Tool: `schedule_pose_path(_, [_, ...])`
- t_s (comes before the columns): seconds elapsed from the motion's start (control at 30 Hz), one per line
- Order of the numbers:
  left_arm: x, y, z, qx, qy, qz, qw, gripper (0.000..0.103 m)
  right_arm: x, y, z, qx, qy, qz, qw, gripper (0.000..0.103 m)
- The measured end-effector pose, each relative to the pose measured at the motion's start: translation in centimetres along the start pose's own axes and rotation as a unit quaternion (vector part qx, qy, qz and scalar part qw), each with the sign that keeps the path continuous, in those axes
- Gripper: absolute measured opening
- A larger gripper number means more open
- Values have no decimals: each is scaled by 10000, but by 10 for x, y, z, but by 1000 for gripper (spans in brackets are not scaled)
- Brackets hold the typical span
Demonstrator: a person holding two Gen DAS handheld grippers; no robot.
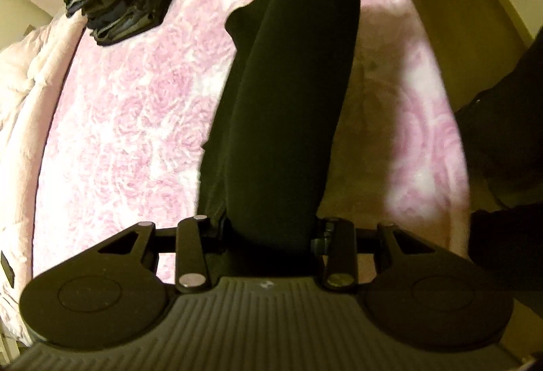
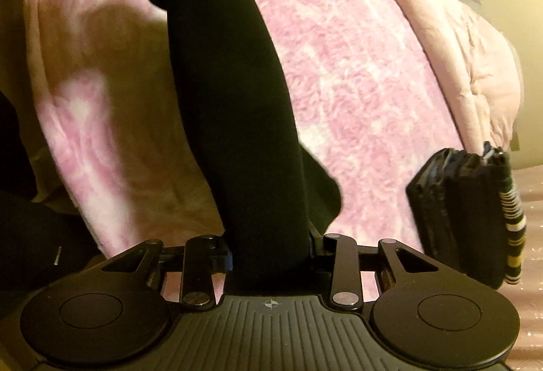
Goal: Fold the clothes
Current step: 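Carry the held jacket with both tools toward the stack of folded clothes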
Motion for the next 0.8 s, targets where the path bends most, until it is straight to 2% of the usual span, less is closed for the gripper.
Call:
schedule_pose_path(0.1, [-9, -20, 2, 51, 31, 3, 10000, 35, 7, -21, 6, -1, 144, 115, 9998, 35])
schedule_pose_path(0.2, [-17, -35, 4, 44, 62, -135, 9999, 35, 13, -37, 10, 7, 332, 402, 9986, 35])
schedule_pose_path(0.27, [-22, -45, 5, 40, 83, -227, 9997, 35, 12, -46, 13, 8, 290, 442, 9986, 35])
schedule_pose_path(0.37, [-27, -58, 6, 22, 136, -303, 9994, 35, 12, -58, 17, 22, 268, 380, 9989, 35])
schedule_pose_path(0.8, [-35, -91, 17, 149, 348, -75, 9993, 35, 13, -94, 15, 19, 378, -6, 9993, 35])
Point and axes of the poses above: each gripper's, at about its wrist camera, not at the fingertips, and y roughly the way its jaws point, x to its right, z to its top, the point moved 3 cm from there along y, roughly the way its jaws point, and after that the axes turned 2 degrees about z, right-handed, at the moved point
